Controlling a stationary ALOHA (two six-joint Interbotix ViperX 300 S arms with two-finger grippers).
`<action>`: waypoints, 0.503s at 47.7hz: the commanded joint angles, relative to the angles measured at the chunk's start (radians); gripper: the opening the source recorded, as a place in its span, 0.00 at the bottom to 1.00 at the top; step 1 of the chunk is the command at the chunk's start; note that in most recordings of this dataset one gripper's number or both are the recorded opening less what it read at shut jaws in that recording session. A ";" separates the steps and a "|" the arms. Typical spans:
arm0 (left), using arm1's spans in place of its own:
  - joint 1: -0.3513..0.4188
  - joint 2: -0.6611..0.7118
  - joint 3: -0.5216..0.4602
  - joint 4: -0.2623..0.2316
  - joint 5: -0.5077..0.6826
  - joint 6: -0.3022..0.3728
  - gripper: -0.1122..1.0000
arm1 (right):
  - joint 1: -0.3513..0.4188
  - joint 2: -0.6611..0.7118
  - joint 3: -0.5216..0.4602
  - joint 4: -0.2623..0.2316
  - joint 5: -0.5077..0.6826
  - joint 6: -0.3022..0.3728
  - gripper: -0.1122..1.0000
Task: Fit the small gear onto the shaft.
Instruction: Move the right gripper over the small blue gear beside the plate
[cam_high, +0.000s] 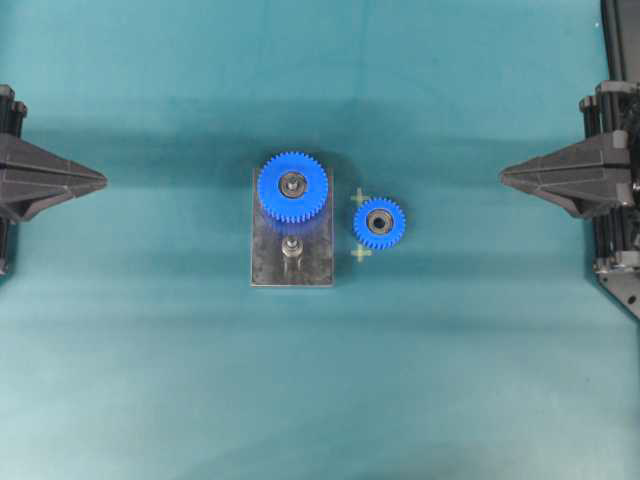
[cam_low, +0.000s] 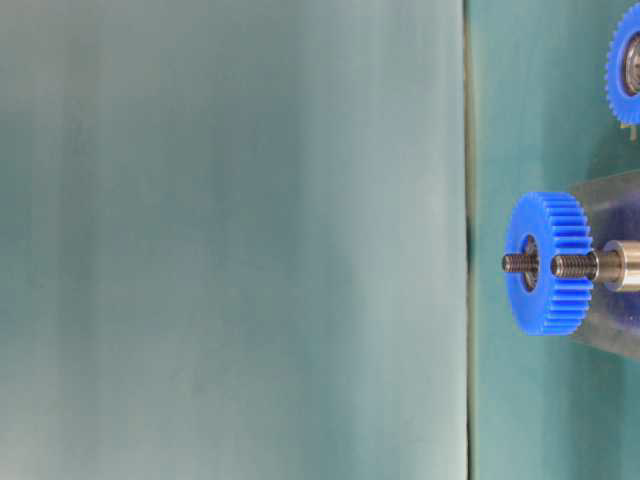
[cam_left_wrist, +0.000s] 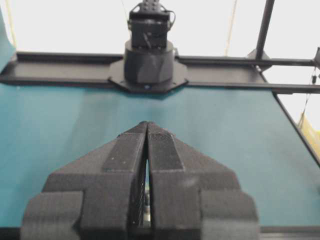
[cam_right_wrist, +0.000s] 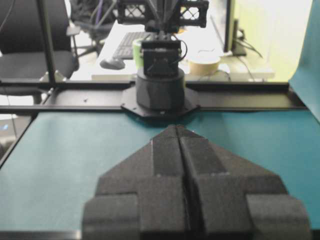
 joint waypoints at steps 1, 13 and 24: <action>-0.006 0.008 -0.015 0.011 0.005 -0.020 0.10 | -0.005 0.012 -0.003 0.011 -0.003 0.008 0.11; -0.006 0.055 -0.080 0.011 0.156 -0.021 0.10 | -0.063 0.026 -0.060 0.152 0.336 0.066 0.10; -0.006 0.179 -0.117 0.011 0.212 -0.023 0.10 | -0.135 0.143 -0.141 0.152 0.548 0.083 0.10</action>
